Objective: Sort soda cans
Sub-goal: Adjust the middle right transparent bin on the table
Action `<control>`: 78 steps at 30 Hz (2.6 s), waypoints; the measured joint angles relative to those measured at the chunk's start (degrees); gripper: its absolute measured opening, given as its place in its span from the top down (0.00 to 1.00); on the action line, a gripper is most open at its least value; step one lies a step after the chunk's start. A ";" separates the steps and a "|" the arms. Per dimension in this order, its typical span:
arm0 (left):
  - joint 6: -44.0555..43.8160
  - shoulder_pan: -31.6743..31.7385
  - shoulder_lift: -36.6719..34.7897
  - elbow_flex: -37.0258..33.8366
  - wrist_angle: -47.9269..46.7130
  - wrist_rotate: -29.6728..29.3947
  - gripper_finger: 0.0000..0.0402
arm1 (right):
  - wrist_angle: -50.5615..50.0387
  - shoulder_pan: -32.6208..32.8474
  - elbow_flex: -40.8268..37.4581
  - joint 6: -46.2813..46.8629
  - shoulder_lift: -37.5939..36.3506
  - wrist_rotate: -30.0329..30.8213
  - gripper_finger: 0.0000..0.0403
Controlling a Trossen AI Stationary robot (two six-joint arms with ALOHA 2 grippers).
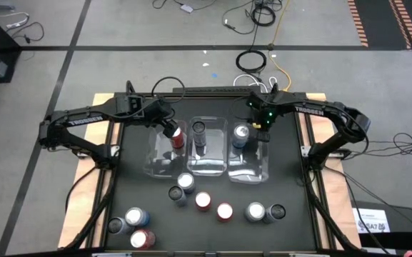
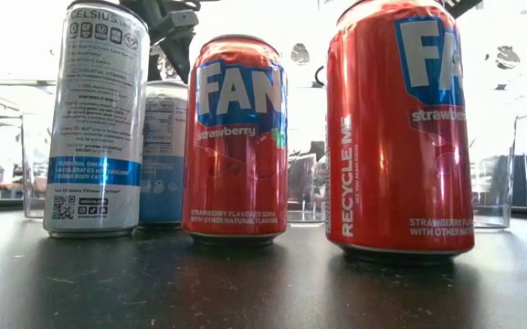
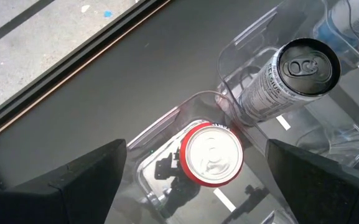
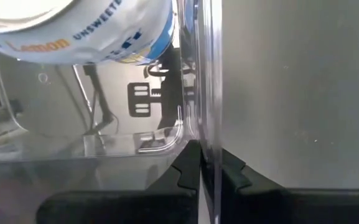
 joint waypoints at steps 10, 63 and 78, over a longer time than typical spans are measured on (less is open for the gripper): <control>-0.03 -0.01 0.00 -0.02 2.45 0.01 0.02 | 3.00 -1.57 0.00 -5.60 0.00 0.00 0.98; 0.00 -0.02 0.00 -0.02 5.92 0.03 0.02 | 4.13 -4.14 0.00 -7.80 0.00 0.04 0.98; 0.00 -0.01 0.00 -0.02 5.93 0.03 0.02 | 3.39 -4.14 0.00 -7.81 0.00 0.11 0.98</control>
